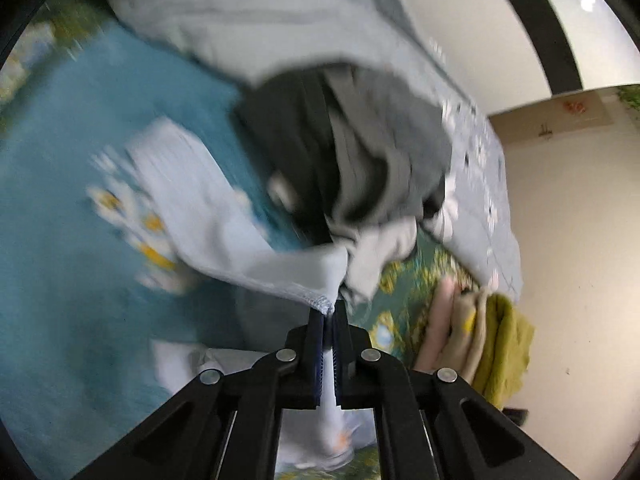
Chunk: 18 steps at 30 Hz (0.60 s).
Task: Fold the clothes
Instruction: 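Lift the shirt with both grippers and shake it out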
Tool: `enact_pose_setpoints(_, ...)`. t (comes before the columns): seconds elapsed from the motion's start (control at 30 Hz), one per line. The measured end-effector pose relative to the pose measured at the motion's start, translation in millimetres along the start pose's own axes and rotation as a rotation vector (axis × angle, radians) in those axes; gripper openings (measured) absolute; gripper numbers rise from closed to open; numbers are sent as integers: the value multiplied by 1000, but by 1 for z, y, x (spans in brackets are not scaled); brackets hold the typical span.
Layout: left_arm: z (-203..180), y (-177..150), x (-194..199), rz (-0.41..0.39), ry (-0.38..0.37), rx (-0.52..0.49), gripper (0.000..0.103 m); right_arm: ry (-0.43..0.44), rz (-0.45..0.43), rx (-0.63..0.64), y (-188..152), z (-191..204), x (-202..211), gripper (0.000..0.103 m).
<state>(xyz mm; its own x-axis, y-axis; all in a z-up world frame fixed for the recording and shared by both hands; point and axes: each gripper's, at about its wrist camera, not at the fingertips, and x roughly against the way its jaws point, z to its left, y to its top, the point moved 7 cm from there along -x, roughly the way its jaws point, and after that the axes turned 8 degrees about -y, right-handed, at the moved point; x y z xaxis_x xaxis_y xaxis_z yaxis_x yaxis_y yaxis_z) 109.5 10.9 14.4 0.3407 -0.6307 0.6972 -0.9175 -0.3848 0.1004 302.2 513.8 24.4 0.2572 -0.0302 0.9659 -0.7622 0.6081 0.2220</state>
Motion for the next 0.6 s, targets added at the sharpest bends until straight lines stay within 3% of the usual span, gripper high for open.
enact_pose_setpoints(0.2,39,46,112,-192,7,50,4,68,-50,62,5,52,25,4)
enact_pose_setpoints(0.3,54,62,162,-257,-28,71,3,94,-86,96,7,82,43,4)
enact_pose_setpoints(0.6,42,108,276,-348,-108,-82,4,132,-257,167,18,180,132,4)
